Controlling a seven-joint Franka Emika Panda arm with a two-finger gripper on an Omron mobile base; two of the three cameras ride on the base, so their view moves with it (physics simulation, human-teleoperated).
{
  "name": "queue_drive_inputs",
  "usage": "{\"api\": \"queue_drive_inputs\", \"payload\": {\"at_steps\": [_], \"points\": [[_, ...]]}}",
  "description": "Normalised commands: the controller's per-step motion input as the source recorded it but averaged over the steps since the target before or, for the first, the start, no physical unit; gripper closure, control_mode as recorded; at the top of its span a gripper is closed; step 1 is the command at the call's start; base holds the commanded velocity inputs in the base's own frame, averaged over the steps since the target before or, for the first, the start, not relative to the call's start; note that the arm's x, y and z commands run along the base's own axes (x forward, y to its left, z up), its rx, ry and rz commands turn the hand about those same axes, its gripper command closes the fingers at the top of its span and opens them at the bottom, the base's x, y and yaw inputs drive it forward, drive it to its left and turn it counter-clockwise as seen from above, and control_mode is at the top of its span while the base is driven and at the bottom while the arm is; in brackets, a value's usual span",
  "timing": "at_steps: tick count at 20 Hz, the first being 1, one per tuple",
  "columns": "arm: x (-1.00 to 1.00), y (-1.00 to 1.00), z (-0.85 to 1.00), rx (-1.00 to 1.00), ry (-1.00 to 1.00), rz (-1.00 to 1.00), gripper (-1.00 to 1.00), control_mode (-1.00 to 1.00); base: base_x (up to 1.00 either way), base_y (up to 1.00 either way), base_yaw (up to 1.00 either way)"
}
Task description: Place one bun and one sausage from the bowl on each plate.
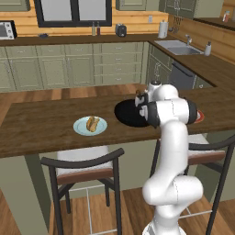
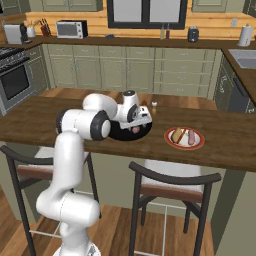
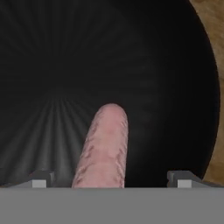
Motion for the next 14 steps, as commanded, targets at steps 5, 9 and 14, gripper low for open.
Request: {"api": "queue_drive_inputs", "payload": {"at_steps": [5, 9, 14], "points": [[0.00, 0.00, -0.37, -0.05, 0.00, 0.02, -1.00, -1.00, 0.00, 0.00, 0.00], [0.00, 0.00, -0.30, -0.03, 0.00, 0.02, 1.00, -1.00, 0.00, 0.00, 0.00], [0.00, 0.00, -0.04, 0.00, 0.00, 0.00, 1.00, -1.00, 0.00, 0.00, 0.00]]}}
